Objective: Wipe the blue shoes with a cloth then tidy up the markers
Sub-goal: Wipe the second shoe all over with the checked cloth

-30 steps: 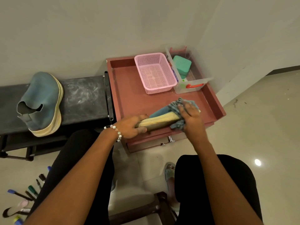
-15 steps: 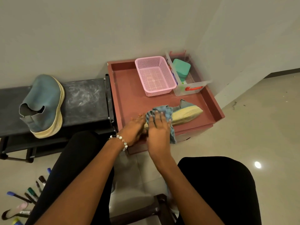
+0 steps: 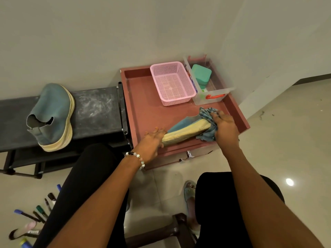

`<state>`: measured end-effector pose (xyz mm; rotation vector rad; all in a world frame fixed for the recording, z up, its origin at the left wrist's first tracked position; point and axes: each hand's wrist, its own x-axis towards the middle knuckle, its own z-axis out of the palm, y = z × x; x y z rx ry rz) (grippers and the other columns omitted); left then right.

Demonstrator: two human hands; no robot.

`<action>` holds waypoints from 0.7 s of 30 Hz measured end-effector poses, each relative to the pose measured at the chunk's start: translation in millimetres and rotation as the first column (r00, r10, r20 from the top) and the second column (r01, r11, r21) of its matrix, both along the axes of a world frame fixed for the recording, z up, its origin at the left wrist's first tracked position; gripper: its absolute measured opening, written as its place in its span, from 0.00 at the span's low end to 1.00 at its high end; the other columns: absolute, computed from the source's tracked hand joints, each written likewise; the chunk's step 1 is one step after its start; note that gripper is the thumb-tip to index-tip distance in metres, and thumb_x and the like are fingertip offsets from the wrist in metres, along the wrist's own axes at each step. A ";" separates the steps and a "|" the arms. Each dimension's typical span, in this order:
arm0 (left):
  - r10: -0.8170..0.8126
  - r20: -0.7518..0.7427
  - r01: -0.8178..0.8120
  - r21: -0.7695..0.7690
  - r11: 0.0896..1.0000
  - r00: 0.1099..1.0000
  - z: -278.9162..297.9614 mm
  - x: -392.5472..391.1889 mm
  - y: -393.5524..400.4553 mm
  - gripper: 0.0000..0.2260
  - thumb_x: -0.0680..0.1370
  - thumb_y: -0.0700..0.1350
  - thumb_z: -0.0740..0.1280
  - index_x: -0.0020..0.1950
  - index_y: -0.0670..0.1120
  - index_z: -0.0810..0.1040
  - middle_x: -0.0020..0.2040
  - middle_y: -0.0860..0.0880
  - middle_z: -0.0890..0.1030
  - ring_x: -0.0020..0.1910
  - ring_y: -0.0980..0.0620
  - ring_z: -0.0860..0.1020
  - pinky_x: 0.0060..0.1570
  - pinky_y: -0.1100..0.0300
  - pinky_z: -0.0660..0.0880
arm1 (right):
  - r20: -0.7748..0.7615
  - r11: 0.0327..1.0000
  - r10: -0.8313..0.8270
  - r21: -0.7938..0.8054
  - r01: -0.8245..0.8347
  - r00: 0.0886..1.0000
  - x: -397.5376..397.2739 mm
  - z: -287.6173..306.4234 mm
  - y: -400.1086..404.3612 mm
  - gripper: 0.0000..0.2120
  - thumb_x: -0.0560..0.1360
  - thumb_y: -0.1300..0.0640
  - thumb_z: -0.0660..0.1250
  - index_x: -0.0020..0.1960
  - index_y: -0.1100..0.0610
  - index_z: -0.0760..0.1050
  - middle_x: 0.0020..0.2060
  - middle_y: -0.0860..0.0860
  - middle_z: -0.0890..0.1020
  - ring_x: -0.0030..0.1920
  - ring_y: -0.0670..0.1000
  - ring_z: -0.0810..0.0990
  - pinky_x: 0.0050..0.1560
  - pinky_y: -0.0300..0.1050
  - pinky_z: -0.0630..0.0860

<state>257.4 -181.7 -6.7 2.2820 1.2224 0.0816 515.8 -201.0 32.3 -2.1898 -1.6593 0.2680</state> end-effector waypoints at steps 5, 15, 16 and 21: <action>-0.013 0.006 0.013 0.034 0.999 1.000 -1.5 0.0 -2.2 0.29 0.76 0.30 0.61 0.76 0.42 0.58 0.76 0.43 0.60 0.76 0.49 0.56 0.74 0.49 0.51 | 0.035 0.950 -0.288 -0.115 0.290 0.957 3.9 5.2 19.2 0.14 0.78 0.67 0.58 0.60 0.64 0.75 0.53 0.61 0.79 0.52 0.59 0.77 0.48 0.42 0.71; 0.009 -0.061 -0.001 0.144 0.990 0.998 7.4 2.8 -2.0 0.28 0.74 0.31 0.61 0.74 0.43 0.62 0.66 0.44 0.74 0.60 0.43 0.74 0.54 0.56 0.70 | 0.286 0.903 -0.331 -0.182 0.389 0.900 -46.6 -9.5 1.9 0.24 0.78 0.64 0.58 0.73 0.65 0.58 0.71 0.64 0.61 0.71 0.65 0.59 0.68 0.63 0.63; 0.012 -0.072 -0.001 0.145 0.989 0.997 7.7 2.6 -1.8 0.28 0.74 0.31 0.61 0.74 0.44 0.63 0.64 0.44 0.75 0.59 0.42 0.75 0.53 0.55 0.71 | 0.291 0.922 -0.298 -0.157 0.353 0.909 -60.9 -12.4 -2.7 0.25 0.77 0.64 0.60 0.73 0.66 0.58 0.71 0.65 0.61 0.72 0.65 0.58 0.69 0.62 0.61; 0.006 -0.162 0.013 0.119 0.993 0.987 7.5 0.7 1.2 0.27 0.72 0.32 0.64 0.71 0.42 0.65 0.64 0.41 0.75 0.59 0.40 0.75 0.55 0.52 0.71 | 0.102 0.988 -0.125 0.108 0.114 0.987 -145.5 -17.0 -29.4 0.22 0.64 0.71 0.67 0.59 0.68 0.76 0.56 0.66 0.78 0.60 0.67 0.75 0.59 0.61 0.74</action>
